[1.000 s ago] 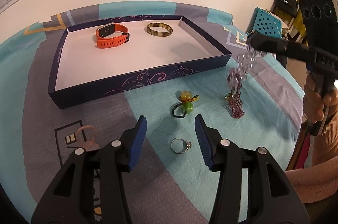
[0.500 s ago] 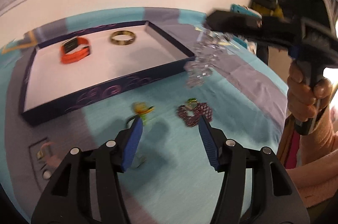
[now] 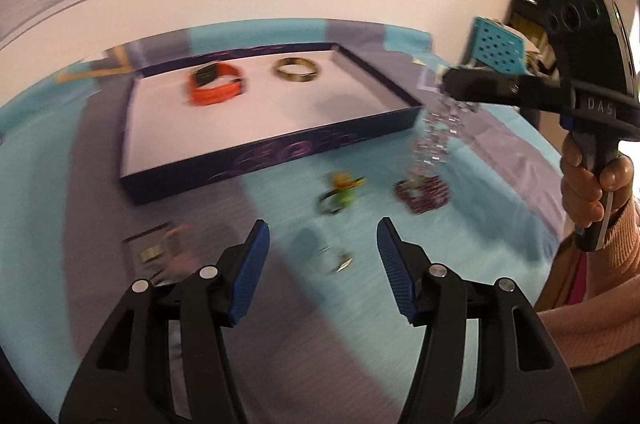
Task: Organize jewelry
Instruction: 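Carry the clear bracelet toward the box with the right tool while the left tool grasps the pink heart pendant, then lower the pendant into the box with the left tool while the right tool releases the clear bracelet there, then grasp the dark-red beaded bracelet with the right tool and lift it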
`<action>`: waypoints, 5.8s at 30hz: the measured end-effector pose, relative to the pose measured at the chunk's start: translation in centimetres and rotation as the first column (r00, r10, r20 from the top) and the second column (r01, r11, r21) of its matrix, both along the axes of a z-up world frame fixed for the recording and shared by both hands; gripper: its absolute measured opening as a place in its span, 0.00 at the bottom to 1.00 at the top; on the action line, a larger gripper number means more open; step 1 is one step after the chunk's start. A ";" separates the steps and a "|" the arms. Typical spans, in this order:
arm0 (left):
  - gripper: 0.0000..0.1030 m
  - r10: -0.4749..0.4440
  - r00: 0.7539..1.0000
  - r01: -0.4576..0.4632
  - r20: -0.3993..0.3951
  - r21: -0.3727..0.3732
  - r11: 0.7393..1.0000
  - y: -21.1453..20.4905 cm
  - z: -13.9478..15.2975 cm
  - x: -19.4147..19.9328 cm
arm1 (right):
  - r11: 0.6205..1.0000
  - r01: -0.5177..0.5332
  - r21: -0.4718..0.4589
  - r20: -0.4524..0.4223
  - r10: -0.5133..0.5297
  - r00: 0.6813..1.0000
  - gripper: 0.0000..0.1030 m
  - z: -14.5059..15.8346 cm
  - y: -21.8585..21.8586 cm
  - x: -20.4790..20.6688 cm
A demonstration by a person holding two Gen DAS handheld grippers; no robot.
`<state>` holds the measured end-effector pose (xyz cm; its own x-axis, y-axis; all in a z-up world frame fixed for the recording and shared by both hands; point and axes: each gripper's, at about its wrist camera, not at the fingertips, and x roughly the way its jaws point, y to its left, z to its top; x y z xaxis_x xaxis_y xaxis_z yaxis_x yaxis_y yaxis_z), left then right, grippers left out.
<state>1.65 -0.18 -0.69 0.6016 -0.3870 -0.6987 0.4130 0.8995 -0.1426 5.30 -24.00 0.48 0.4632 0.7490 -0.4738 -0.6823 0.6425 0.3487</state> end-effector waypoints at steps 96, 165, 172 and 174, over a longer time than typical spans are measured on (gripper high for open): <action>0.21 0.175 0.984 -0.174 -0.027 0.029 0.984 1.0 1.2 14.9 | 0.989 0.135 -0.067 -0.042 -0.138 0.990 0.08 0.5 1.6 14.7; 0.54 0.085 0.996 -0.085 -0.001 0.021 0.996 0.1 -1.0 0.9 | 0.963 0.087 -0.254 0.050 -0.077 0.996 0.01 -3.5 -0.3 -2.3; 0.54 0.061 0.998 -0.061 -0.004 0.029 0.998 -0.7 -1.1 0.8 | 0.985 0.102 -0.138 0.046 -0.096 0.994 0.01 -1.5 -1.9 -2.2; 0.54 0.052 0.999 -0.052 -0.003 0.030 0.998 -1.0 -1.1 0.8 | 0.985 0.114 -0.128 0.047 -0.108 0.993 0.01 -1.2 -2.2 -2.1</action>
<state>2.42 -1.21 -1.75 0.6176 -0.3344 -0.7119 0.3654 0.9235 -0.1167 3.18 -26.16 -0.77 0.5606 0.6249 -0.5433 -0.6160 0.7532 0.2308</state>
